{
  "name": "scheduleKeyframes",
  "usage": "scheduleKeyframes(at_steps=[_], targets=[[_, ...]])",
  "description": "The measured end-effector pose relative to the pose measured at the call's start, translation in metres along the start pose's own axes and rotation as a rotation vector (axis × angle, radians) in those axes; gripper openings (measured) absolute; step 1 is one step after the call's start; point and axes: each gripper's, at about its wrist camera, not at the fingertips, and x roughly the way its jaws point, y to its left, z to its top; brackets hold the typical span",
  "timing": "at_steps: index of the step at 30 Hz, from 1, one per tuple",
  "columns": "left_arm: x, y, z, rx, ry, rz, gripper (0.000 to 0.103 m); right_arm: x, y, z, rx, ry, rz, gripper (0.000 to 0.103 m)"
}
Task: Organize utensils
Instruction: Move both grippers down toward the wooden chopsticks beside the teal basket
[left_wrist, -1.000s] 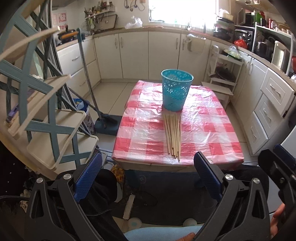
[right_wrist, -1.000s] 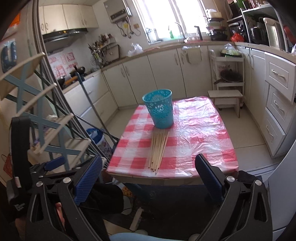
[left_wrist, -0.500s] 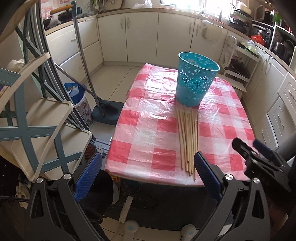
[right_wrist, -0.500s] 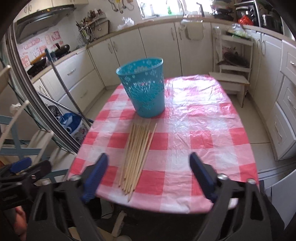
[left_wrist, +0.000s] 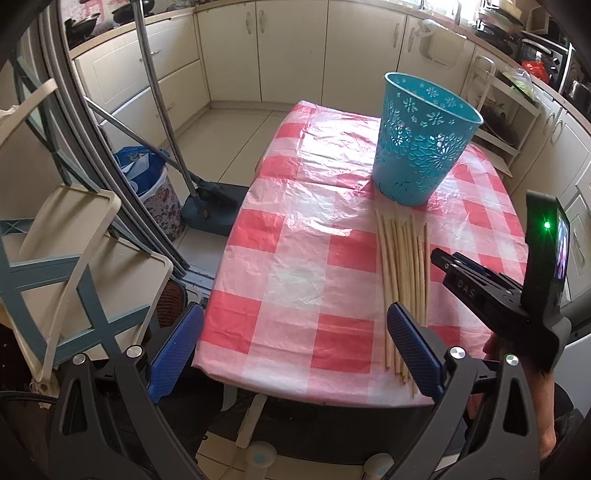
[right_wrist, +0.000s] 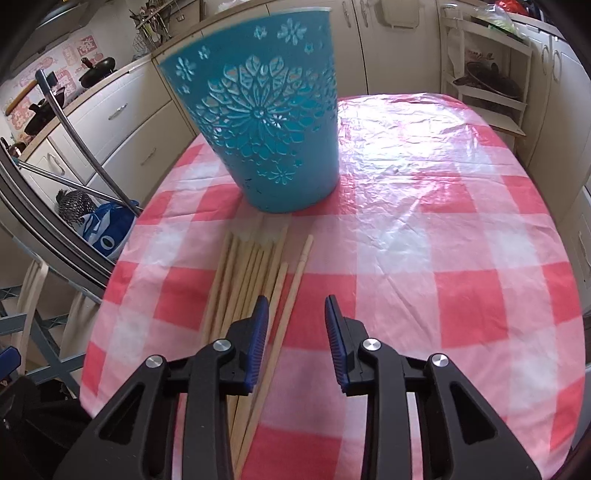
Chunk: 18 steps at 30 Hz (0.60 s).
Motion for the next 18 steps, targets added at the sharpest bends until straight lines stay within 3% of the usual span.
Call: scheduleKeyframes(at_steps=[5, 9, 11, 18], targets=[[0.028, -0.007, 0.012, -0.006, 0.029, -0.002, 0.095, 0.019, 0.003, 0.007, -0.058, 0.026, -0.035, 0.029], [0.052, -0.015, 0.026, -0.006, 0.043, -0.007, 0.095, 0.023, 0.001, 0.012, -0.137, 0.028, -0.046, 0.018], [0.067, -0.023, 0.032, 0.012, 0.052, 0.006, 0.095, 0.023, -0.001, 0.013, -0.179, 0.036, -0.034, 0.013], [0.112, -0.055, 0.047, 0.098, 0.076, 0.052, 0.095, 0.023, -0.009, 0.007, -0.156, 0.053, 0.068, 0.011]])
